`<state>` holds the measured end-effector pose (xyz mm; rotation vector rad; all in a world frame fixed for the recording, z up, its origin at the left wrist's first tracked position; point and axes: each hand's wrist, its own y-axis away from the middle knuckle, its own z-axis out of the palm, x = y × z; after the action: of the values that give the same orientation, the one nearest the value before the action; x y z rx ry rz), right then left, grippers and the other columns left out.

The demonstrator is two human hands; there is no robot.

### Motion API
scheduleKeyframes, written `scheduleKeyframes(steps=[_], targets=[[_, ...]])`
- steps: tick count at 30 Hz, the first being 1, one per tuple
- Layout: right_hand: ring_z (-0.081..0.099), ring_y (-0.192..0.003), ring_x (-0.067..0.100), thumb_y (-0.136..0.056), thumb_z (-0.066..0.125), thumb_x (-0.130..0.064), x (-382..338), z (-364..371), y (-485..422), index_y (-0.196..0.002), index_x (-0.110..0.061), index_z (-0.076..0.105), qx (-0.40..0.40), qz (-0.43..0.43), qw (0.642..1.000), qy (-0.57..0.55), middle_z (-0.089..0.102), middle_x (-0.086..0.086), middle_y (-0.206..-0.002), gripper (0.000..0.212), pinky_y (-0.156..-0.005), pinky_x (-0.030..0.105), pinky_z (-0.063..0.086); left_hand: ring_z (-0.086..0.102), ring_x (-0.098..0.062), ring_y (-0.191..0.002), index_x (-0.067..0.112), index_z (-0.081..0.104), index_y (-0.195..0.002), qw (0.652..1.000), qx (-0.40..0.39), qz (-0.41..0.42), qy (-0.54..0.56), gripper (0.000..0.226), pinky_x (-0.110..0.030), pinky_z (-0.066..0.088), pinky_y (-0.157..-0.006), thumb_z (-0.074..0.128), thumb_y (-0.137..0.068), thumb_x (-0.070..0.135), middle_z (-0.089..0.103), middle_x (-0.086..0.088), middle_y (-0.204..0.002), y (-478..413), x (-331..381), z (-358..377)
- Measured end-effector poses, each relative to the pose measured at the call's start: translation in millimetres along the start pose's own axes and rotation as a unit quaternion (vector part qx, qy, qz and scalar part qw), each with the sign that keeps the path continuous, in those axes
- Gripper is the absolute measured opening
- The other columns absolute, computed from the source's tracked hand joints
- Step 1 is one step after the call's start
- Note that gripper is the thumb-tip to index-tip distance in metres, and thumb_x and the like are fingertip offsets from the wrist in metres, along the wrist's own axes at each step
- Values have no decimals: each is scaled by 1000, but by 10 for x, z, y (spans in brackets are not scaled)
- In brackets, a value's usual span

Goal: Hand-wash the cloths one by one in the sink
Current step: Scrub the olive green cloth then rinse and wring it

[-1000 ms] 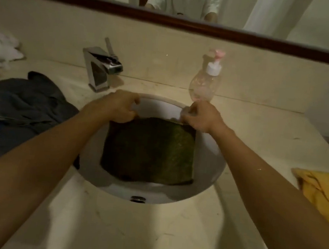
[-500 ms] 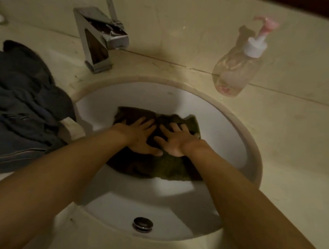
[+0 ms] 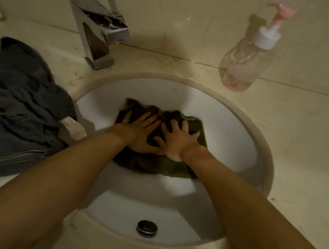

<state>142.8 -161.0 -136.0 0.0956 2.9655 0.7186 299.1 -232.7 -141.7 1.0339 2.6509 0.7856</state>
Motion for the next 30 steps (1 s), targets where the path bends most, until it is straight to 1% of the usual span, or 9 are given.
scheduleKeyframes(steps=[12, 15, 17, 19, 20, 22, 25, 28, 30], targets=[[-13, -156, 34, -102, 24, -70, 12, 4, -2, -163, -42, -5, -29, 9, 999, 28, -10, -4, -171, 73, -119, 73, 5, -29, -10, -148, 29, -16, -158, 1000, 6, 5, 25, 111, -63, -14, -117, 34, -80, 89, -27, 12, -163, -28, 6, 13], [-3, -156, 34, -103, 30, -65, -11, 9, 26, -163, -42, 8, -20, 15, 999, -34, 2, -2, -170, 68, -120, 72, 6, 5, -19, -154, 27, 19, -159, 995, 39, 48, 79, 98, -61, 9, -119, 55, -82, 76, 11, 7, -166, 7, -18, -111], [32, -147, 35, -102, 42, -60, -10, -100, 47, -151, -36, 44, 10, 1, 992, -129, 39, 7, -156, 54, -116, 62, 31, 45, -28, -135, 22, 54, -137, 981, 65, 83, 163, 60, -48, 37, -110, 66, -88, 54, 51, -2, -142, 90, -94, -257], [62, -116, 30, -99, 56, -51, -59, -283, 69, -118, -24, 68, 94, -15, 972, -215, 63, 10, -128, 35, -98, 42, 52, 55, -25, -121, 23, 61, -127, 974, 105, 64, 190, 43, -42, 43, -102, 64, -92, 48, 59, 0, -128, 197, -242, -407], [64, -111, 28, -96, 62, -50, -94, -409, 89, -116, -20, 69, 140, -11, 960, -241, 61, 12, -130, 36, -95, 37, 53, 54, -23, -120, 25, 60, -128, 973, 125, 48, 186, 43, -41, 43, -103, 62, -93, 50, 57, 3, -127, 281, -334, -494], [57, -123, 28, -94, 67, -52, -197, -714, 153, -138, -16, 59, 204, -5, 939, -277, 49, 11, -146, 58, -102, 34, 49, 54, -18, -118, 31, 60, -128, 967, 163, 25, 195, 41, -37, 44, -101, 58, -93, 55, 56, 8, -124, 498, -507, -684], [54, -128, 26, -93, 67, -55, -430, -1237, 264, -148, -14, 50, 275, -47, 910, -306, 45, 11, -148, 71, -96, 24, 42, 57, -13, -101, 32, 67, -113, 959, 204, -4, 198, 25, -31, 46, -89, 58, -96, 49, 61, 9, -115, 928, -736, -1032], [53, -127, 19, -94, 65, -57, -674, -1680, 347, -151, -17, 46, 285, -98, 888, -346, 41, 8, -150, 73, -94, 20, 44, 58, -15, -87, 27, 71, -93, 950, 273, -52, 143, 25, -33, 47, -79, 60, -95, 49, 66, 3, -101, 1335, -988, -1356], [51, -130, 20, -96, 63, -49, -787, -1896, 358, -153, -18, 44, 256, -116, 895, -346, 39, 9, -151, 67, -99, 22, 44, 56, -15, -77, 23, 71, -93, 928, 338, -74, 137, 30, -33, 43, -67, 58, -96, 49, 67, -1, -93, 1519, -1164, -1534]])
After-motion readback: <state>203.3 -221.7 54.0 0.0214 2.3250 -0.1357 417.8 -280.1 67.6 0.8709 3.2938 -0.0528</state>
